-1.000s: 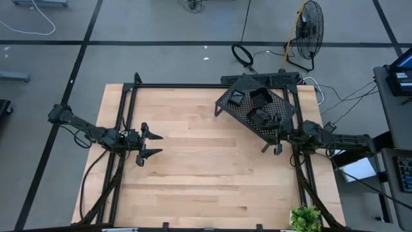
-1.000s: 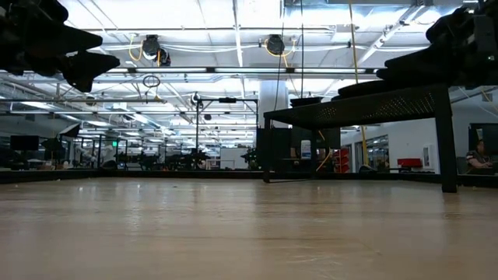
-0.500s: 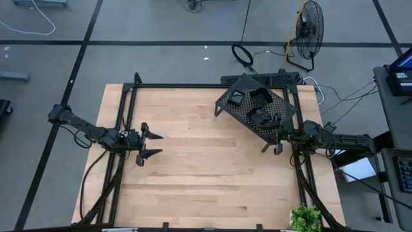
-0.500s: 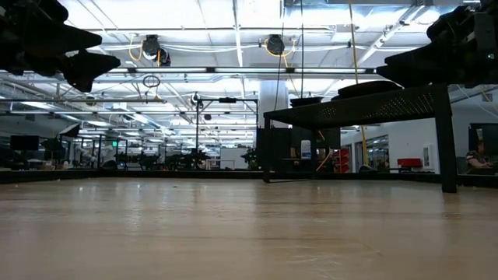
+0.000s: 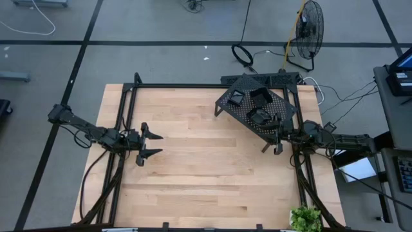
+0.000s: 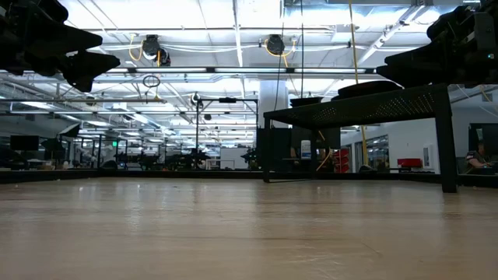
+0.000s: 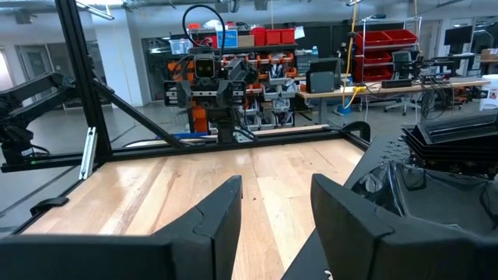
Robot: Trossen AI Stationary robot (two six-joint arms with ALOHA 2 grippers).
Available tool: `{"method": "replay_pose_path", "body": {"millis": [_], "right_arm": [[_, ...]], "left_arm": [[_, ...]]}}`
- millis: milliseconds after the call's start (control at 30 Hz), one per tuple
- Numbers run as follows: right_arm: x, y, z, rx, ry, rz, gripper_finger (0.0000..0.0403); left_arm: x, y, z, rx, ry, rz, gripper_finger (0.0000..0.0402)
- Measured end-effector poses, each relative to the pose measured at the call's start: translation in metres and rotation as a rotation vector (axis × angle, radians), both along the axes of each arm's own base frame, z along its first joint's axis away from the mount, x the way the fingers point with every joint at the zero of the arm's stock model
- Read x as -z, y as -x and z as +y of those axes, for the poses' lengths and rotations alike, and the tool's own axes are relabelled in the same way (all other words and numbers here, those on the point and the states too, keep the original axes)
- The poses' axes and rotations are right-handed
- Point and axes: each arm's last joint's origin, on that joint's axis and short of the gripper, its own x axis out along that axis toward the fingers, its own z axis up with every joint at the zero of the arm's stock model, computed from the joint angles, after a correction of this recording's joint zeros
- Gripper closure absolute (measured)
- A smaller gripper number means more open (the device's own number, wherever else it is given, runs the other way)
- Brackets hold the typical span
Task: Pick & Place Mini shaped plates
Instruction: Return to Home Position
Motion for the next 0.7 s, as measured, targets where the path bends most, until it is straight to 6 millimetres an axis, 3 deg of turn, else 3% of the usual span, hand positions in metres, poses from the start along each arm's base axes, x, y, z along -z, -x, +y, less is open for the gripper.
{"method": "replay_pose_path", "body": {"millis": [300, 700], "right_arm": [[-0.0001, 0.0000, 0.0000, 0.000, 0.000, -0.001, 0.0257], [-0.0001, 0.0000, 0.0000, 0.000, 0.000, -0.001, 0.0257]], "left_arm": [[-0.0001, 0.0000, 0.0000, 0.000, 0.000, 0.000, 0.0131], [-0.0001, 0.0000, 0.0000, 0.000, 0.000, 0.000, 0.0150]]}}
